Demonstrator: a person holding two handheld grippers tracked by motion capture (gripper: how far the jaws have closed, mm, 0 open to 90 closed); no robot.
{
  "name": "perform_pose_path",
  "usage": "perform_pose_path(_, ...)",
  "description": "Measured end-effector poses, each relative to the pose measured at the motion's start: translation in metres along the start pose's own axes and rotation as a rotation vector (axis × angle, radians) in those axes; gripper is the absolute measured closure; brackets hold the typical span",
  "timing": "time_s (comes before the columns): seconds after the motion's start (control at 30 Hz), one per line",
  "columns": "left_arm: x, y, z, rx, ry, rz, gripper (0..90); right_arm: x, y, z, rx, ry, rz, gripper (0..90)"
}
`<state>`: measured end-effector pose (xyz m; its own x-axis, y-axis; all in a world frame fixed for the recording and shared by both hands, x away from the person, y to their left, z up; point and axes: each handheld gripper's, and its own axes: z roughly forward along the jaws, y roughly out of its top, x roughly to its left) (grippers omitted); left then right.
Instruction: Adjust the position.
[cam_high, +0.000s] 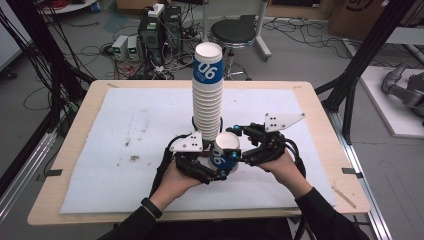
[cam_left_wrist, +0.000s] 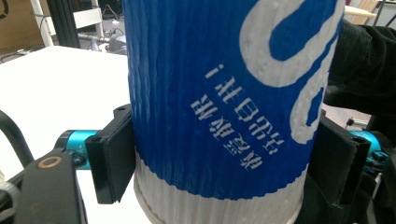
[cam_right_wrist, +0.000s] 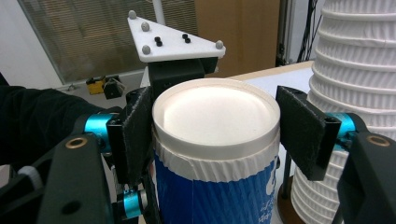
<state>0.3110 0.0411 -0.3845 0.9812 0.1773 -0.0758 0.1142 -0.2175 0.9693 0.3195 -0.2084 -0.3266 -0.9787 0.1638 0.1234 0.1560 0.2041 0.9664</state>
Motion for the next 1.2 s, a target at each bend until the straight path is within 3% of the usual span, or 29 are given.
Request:
perform_pose_path(0.17,-0.001,0.003,-0.001,0.027,-0.012,0.016,21.1,-0.001,0.003,-0.004,0.005,0.011,0.012,22.9)
perform_pose_path(0.27,-0.001,0.005,-0.002,0.071,-0.011,0.034,21.6,-0.002,0.008,-0.011,0.014,0.006,0.009,21.0)
perform_pose_path(0.5,-0.002,0.01,-0.002,0.157,-0.005,0.058,22.0,-0.002,0.019,-0.026,0.12,-0.004,-0.036,18.9)
perform_pose_path(0.73,-0.003,0.015,-0.001,0.27,0.003,0.081,22.4,0.0,0.017,-0.019,0.231,-0.003,-0.051,18.9)
perform_pose_path(0.83,-0.003,0.015,0.0,0.283,-0.003,0.078,22.4,0.0,0.015,-0.015,0.263,0.01,-0.041,18.9)
perform_pose_path(0.9,-0.004,0.015,0.001,0.302,0.001,0.089,22.6,0.0,0.013,-0.01,0.289,0.003,-0.059,18.9)
perform_pose_path(1.1,-0.005,0.016,0.002,0.303,0.0,0.097,22.6,0.003,0.008,0.001,0.341,0.012,-0.073,19.4)
perform_pose_path(1.2,-0.006,0.016,0.001,0.296,0.004,0.11,22.6,0.002,0.007,0.002,0.345,0.026,-0.071,28.9)
